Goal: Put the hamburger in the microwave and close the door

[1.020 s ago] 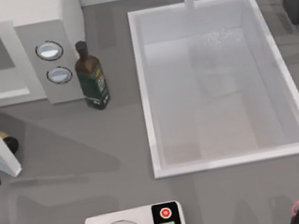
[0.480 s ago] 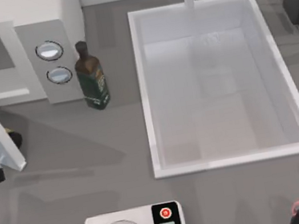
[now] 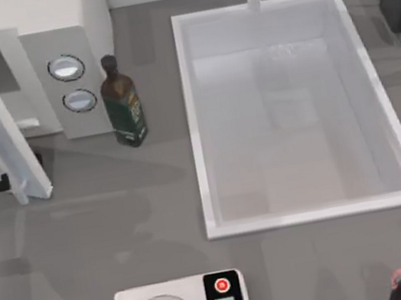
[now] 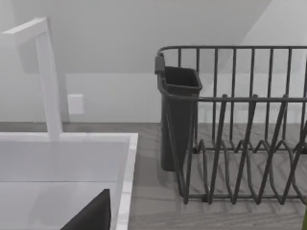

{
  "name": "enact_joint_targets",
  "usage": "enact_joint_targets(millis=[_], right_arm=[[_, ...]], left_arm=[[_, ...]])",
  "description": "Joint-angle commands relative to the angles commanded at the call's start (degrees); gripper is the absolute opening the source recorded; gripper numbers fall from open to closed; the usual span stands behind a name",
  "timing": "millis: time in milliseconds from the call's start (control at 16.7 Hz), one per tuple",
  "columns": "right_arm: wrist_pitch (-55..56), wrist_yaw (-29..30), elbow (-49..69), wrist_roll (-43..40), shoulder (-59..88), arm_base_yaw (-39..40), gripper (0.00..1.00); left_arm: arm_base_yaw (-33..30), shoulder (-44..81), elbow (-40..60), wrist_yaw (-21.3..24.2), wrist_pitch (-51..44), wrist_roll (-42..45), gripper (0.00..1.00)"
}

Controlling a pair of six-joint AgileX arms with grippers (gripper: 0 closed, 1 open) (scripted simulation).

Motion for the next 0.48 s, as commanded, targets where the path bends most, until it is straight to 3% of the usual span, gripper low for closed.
enact_joint_targets(millis=[480], right_arm=[[0.00,0.00,0.00,0.00,0.00,0.00,1.00]], left_arm=[[-0.78,6.65,4.00,-0.44,2.93,-0.52,0.00]])
